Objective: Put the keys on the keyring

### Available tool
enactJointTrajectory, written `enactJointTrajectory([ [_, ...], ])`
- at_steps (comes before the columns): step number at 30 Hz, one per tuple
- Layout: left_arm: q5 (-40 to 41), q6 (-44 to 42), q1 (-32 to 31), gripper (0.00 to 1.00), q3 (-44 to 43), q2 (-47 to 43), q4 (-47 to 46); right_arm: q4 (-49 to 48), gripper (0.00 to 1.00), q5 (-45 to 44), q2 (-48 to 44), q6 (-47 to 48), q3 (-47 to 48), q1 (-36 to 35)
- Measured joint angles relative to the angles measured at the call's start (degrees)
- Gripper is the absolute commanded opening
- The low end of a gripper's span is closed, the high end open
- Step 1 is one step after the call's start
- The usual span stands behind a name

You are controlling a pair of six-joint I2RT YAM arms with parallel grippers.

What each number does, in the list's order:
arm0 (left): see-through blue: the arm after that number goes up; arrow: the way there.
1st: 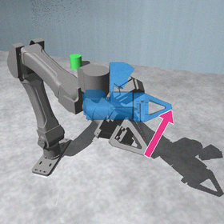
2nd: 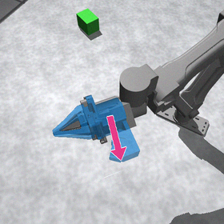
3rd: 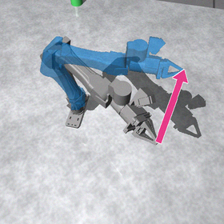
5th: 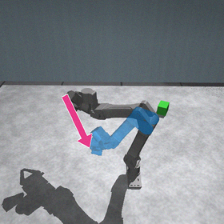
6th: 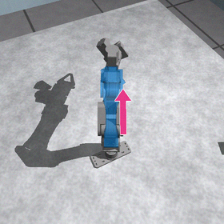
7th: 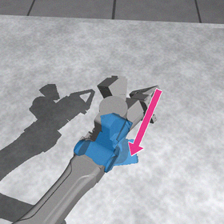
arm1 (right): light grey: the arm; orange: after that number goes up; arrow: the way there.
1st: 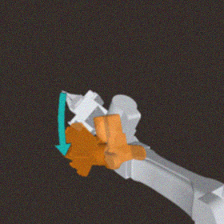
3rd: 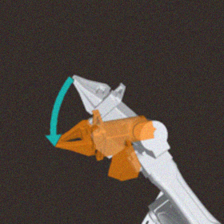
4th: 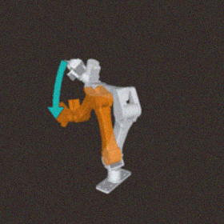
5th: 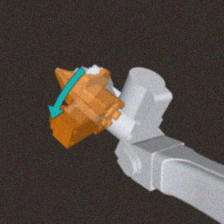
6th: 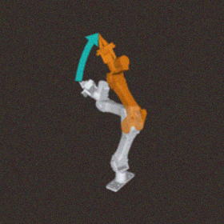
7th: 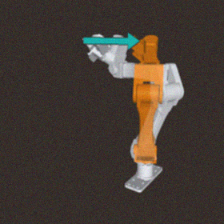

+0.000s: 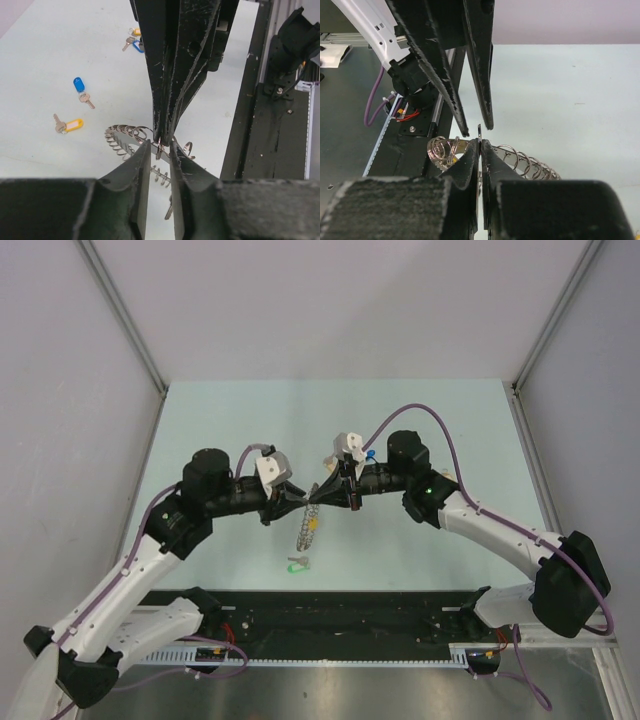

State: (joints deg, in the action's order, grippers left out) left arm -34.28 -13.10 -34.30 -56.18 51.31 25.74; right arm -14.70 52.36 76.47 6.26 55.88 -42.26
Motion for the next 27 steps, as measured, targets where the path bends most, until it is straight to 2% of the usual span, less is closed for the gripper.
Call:
enactJointTrajectory([
  [4, 0.7, 0.9, 0.3, 0.4, 3.9, -3.9, -4.1, 0.6, 0.0, 0.0, 0.0, 0.0, 0.0, 0.3],
  [8, 0.6, 1.5, 1.2, 0.43, 6.9, -6.1, -6.6, 0.9, 0.0, 0.0, -0.3, 0.0, 0.0, 0.5],
  [15, 0.2, 1.6, 1.8, 0.29, 8.4, -5.2, -7.8, 1.0, 0.0, 0.0, -0.7, 0.0, 0.0, 0.5],
  [23, -0.2, 1.5, 1.9, 0.21, 8.4, -3.6, -8.1, 1.2, 0.0, 0.0, -0.7, 0.0, 0.0, 0.4],
  [27, -0.7, 1.4, 1.9, 0.2, 8.1, -2.7, -8.0, 1.3, 0.0, 0.0, -0.7, 0.1, 0.0, 0.4],
])
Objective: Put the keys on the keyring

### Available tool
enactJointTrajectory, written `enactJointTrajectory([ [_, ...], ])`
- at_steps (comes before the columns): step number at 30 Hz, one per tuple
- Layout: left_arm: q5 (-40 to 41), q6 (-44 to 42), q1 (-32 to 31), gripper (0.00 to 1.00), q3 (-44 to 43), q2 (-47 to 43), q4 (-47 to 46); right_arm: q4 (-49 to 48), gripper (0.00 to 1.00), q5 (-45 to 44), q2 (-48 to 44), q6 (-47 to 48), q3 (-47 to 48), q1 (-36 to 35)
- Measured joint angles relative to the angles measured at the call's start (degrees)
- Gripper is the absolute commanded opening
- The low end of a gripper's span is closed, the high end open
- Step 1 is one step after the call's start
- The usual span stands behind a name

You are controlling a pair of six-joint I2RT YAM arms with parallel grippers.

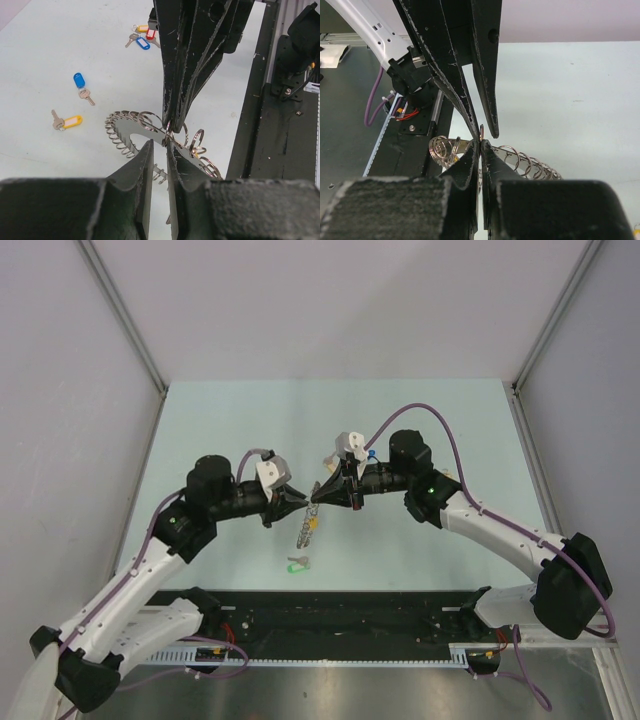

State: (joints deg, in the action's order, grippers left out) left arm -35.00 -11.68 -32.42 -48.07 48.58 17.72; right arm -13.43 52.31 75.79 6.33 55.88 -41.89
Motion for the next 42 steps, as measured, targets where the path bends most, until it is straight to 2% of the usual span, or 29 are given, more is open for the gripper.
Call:
enactJointTrajectory([
  [10, -1.6, -0.4, 0.2, 0.19, -0.7, 1.4, 0.5, 0.3, 0.0, 0.0, 0.0, 0.3, 0.0, 0.0],
  [17, -2.8, -0.4, 0.3, 0.13, -1.4, 2.9, 2.1, 2.3, 0.0, -0.8, 0.0, 1.8, 0.1, -0.5],
  [24, -3.3, -0.8, 0.3, 0.17, -1.7, 3.9, 3.1, 5.3, 0.0, -2.0, 0.1, 3.3, 0.9, -1.2],
  [26, -3.4, -0.9, 0.3, 0.13, -1.7, 4.0, 3.3, 6.1, 0.0, -2.1, 0.2, 3.9, 1.4, -1.4],
  [28, -3.7, -1.0, 0.4, 0.0, -1.7, 4.0, 3.6, 6.6, 0.0, -2.1, 0.4, 4.3, 1.8, -1.7],
  [32, -4.3, -1.5, 0.5, 0.01, -1.8, 4.4, 4.4, 7.5, 0.0, -2.4, 0.6, 4.9, 2.0, -1.8],
  [33, -4.4, -1.4, 0.5, 0.0, -1.8, 4.4, 4.5, 7.8, 0.04, -2.5, 0.7, 5.0, 2.1, -1.8],
  [35, -4.4, -1.4, 0.5, 0.0, -1.8, 4.4, 4.6, 8.3, 0.18, -2.8, 0.7, 5.1, 2.3, -1.9],
  [36, -4.2, -1.4, 0.5, 0.0, -1.8, 4.3, 4.5, 8.6, 0.28, -3.2, 0.7, 5.1, 2.5, -1.9],
  [39, -3.3, -1.2, 0.4, 0.0, -1.5, 3.7, 3.3, 8.9, 0.42, -4.4, 0.5, 4.9, 2.9, -2.1],
  [42, -1.3, -0.3, 0.5, 0.0, -0.1, 2.0, 1.4, 10.3, 0.48, -7.8, -1.0, 4.9, 3.1, -2.1],
])
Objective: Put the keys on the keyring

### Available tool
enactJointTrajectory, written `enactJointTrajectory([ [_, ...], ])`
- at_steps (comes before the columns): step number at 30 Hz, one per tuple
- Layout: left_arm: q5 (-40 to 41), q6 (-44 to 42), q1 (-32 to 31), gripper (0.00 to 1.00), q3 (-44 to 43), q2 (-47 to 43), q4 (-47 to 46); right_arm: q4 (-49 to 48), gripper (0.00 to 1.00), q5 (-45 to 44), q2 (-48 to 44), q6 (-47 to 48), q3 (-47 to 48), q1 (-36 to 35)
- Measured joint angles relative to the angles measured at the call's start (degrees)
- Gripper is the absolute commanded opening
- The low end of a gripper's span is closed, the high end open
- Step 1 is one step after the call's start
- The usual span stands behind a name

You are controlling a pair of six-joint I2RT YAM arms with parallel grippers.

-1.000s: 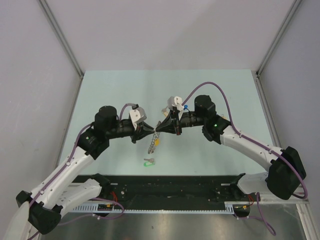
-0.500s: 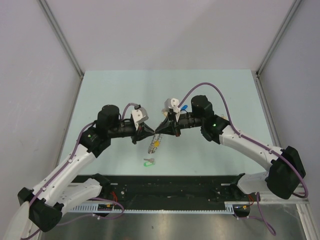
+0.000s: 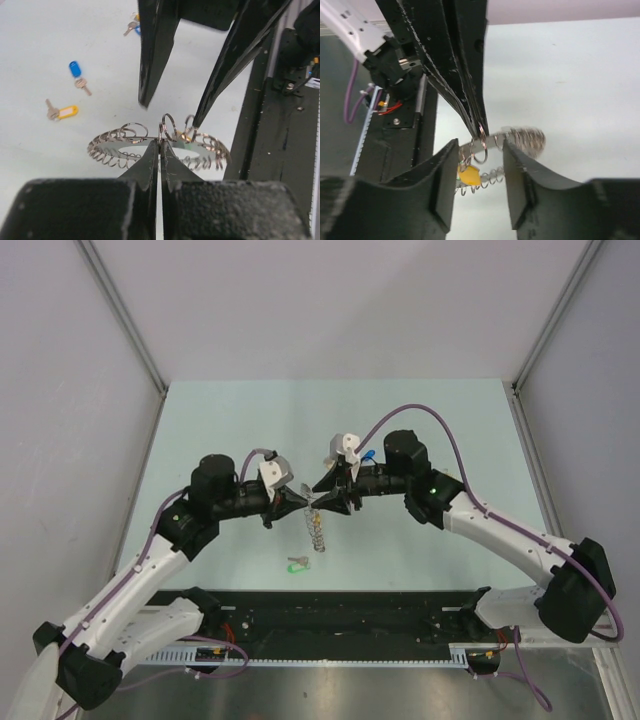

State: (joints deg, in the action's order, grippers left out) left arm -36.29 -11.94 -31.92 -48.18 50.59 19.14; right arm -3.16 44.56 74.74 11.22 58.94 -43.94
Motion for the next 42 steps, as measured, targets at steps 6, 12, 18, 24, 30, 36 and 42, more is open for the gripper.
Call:
enactJointTrajectory([
  [6, 6.8, 1.5, 1.2, 0.0, 2.6, -2.6, -1.5, 5.7, 0.52, -9.0, -3.7, 0.4, 0.5, -0.6],
  [12, 20.9, 2.1, 1.7, 0.0, 2.8, -2.7, -1.3, 10.1, 0.52, -19.4, -3.8, 0.7, -1.6, -6.9],
  [18, 35.7, 3.6, 2.2, 0.0, 4.6, -4.6, -0.8, 10.8, 0.52, -24.8, 1.3, 0.9, -4.7, -15.8],
  [24, 46.1, 5.5, 4.1, 0.0, 5.8, -8.1, -1.0, 8.3, 0.49, -30.2, 13.4, 0.6, -5.3, -23.9],
  [30, 51.1, 6.0, 5.3, 0.0, 6.6, -10.5, -1.2, 7.3, 0.44, -38.0, 18.8, -5.5, -5.7, -25.3],
  [36, 52.0, 6.1, 5.8, 0.0, 6.6, -10.6, -1.5, 5.7, 0.4, -42.9, 20.3, -15.4, -5.7, -25.2],
  [42, 52.2, 6.1, 6.0, 0.0, 7.0, -10.8, -1.9, 5.8, 0.38, -44.8, 22.5, -24.7, -5.7, -23.9],
])
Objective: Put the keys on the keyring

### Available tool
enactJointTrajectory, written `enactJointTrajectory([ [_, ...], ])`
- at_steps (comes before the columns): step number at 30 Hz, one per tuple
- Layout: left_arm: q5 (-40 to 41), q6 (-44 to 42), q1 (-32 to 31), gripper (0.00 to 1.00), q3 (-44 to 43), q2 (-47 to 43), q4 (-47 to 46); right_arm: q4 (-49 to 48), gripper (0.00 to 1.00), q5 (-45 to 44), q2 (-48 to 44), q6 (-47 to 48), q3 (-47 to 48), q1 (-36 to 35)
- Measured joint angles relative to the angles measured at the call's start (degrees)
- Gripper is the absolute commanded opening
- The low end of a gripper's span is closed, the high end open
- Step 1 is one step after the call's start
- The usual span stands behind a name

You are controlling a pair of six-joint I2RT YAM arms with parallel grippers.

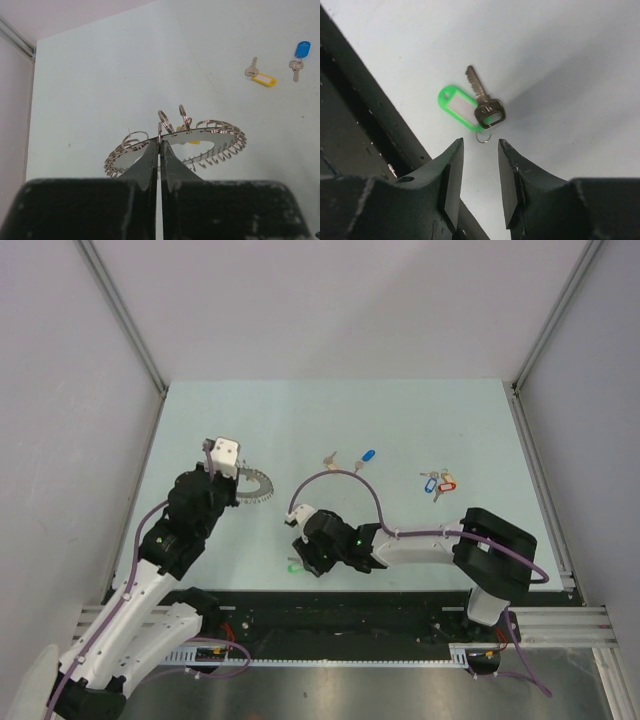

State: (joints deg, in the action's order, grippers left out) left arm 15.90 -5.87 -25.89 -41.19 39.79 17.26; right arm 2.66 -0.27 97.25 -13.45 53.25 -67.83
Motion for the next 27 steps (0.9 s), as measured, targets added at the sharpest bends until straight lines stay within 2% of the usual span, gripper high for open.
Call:
enactJointTrajectory([
  [12, 0.0, 0.0, 0.2, 0.01, 0.0, -0.1, 0.0, -0.6, 0.3, 2.7, 2.7, -9.3, 0.0, 2.3],
  [15, 0.0, 0.0, 0.2, 0.0, 0.0, -0.1, 0.0, -0.7, 0.23, 3.0, 2.9, -10.0, 0.0, 2.4],
  [18, -0.1, 0.0, 0.2, 0.0, 0.0, -0.1, 0.0, -0.8, 0.06, 3.2, 3.1, -10.4, 0.0, 2.7],
  [20, 0.0, 0.0, 0.2, 0.0, 0.0, -0.1, 0.0, -0.7, 0.0, 3.2, 3.2, -10.5, 0.0, 2.8],
  [27, -0.6, 0.0, 0.2, 0.01, 0.2, -0.2, 0.0, 0.4, 0.0, 2.5, 2.0, -9.2, 0.0, 2.9],
])
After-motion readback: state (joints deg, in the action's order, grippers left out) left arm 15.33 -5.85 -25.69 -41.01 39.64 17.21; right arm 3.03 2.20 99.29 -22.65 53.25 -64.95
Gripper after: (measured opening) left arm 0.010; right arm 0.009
